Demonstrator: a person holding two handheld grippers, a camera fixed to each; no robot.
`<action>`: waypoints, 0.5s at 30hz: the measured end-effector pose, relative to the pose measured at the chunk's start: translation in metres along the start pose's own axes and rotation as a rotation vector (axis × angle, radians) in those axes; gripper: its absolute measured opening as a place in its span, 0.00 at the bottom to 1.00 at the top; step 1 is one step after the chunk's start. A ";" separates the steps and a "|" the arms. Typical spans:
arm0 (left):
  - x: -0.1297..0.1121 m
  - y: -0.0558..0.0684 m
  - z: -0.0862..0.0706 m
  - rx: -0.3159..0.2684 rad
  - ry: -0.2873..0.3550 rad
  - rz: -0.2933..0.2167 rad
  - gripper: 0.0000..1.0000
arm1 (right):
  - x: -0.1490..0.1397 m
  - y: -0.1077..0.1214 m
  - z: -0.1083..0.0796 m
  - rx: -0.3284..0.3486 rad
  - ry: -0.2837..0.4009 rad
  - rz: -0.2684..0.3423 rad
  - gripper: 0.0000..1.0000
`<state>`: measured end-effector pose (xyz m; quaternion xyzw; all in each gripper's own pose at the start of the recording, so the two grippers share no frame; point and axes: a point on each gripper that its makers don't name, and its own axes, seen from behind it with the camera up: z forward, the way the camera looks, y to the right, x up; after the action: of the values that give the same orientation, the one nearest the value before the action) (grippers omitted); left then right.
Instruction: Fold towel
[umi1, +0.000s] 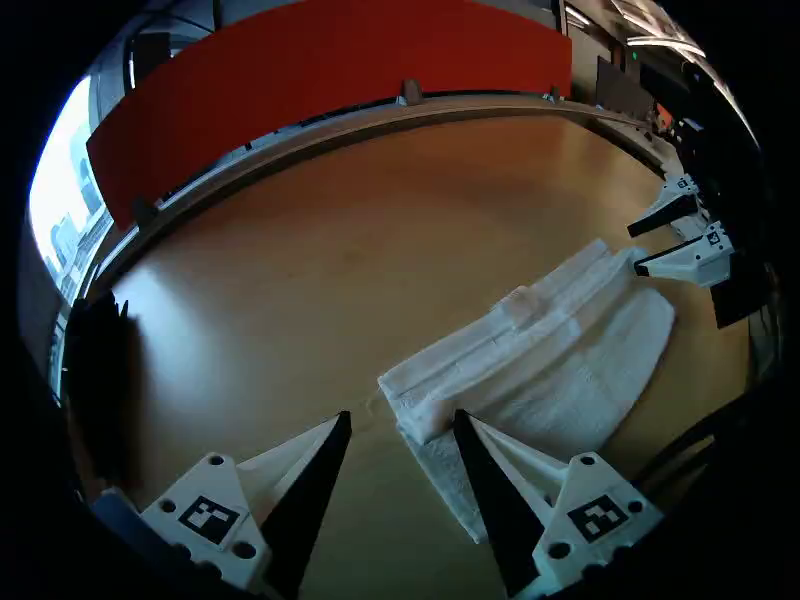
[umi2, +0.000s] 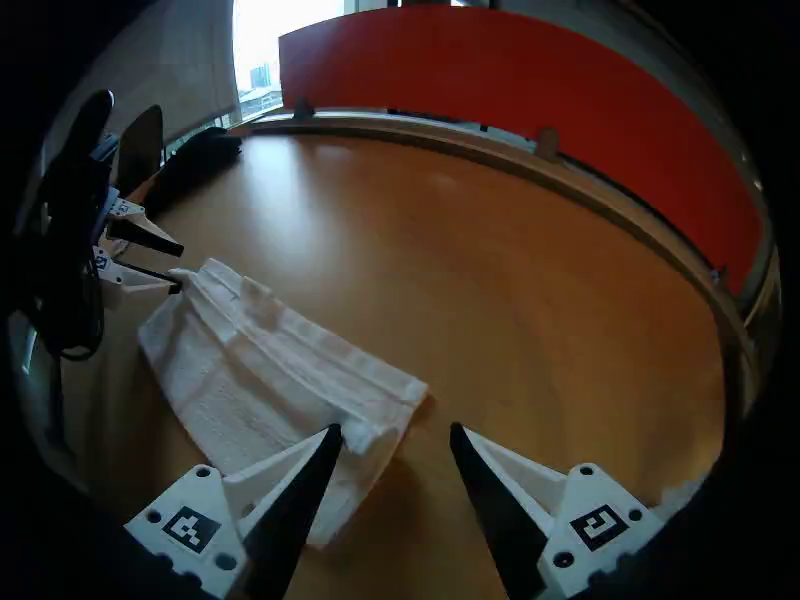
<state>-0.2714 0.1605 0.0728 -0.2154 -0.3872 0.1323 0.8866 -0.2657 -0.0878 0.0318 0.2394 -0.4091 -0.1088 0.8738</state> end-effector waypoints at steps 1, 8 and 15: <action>0.001 -0.001 0.000 0.001 0.001 -0.003 0.76 | 0.001 0.001 0.000 -0.002 0.003 0.001 0.84; 0.006 -0.007 -0.003 0.013 0.012 -0.042 0.96 | 0.008 0.008 -0.001 -0.024 0.024 0.003 0.84; 0.009 -0.010 -0.006 0.015 0.020 -0.055 0.96 | 0.015 0.013 -0.003 -0.037 0.045 0.006 0.84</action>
<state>-0.2607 0.1535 0.0796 -0.1992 -0.3831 0.1085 0.8954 -0.2540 -0.0811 0.0464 0.2241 -0.3881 -0.1085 0.8873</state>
